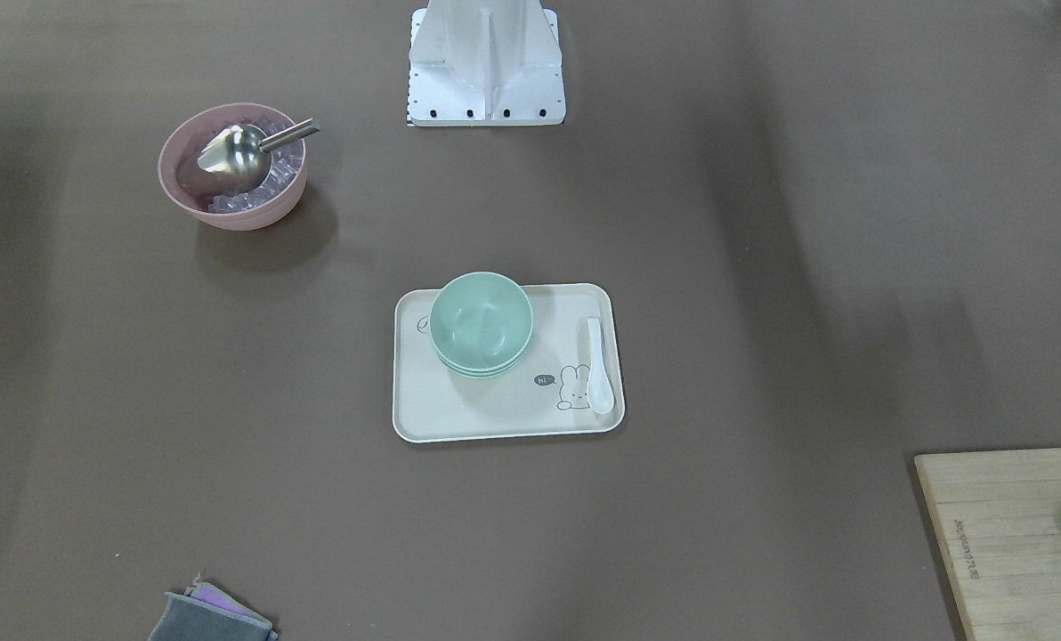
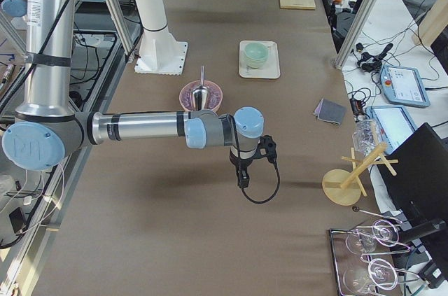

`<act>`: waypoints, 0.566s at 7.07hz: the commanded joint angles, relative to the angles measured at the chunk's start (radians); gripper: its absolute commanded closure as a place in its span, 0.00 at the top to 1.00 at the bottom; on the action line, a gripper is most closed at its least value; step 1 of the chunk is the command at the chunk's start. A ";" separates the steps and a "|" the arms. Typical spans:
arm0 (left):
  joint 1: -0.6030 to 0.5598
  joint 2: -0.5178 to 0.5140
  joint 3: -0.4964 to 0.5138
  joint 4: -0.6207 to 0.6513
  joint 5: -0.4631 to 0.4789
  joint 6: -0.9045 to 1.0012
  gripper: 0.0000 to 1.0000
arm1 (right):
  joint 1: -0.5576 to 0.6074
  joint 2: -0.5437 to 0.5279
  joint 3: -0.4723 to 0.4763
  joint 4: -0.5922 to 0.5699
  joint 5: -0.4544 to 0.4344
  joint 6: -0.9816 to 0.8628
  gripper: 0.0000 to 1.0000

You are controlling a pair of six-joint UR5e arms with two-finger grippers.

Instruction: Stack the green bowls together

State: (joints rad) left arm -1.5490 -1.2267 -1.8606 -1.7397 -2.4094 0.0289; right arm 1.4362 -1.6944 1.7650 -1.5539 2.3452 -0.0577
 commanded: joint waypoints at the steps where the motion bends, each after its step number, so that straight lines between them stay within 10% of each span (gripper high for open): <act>1: 0.000 0.003 0.001 -0.001 0.001 0.002 0.98 | 0.001 0.001 -0.001 0.000 0.000 -0.001 1.00; 4: 0.000 0.003 -0.003 -0.001 0.001 0.002 0.98 | 0.000 0.012 -0.010 -0.002 -0.001 -0.001 1.00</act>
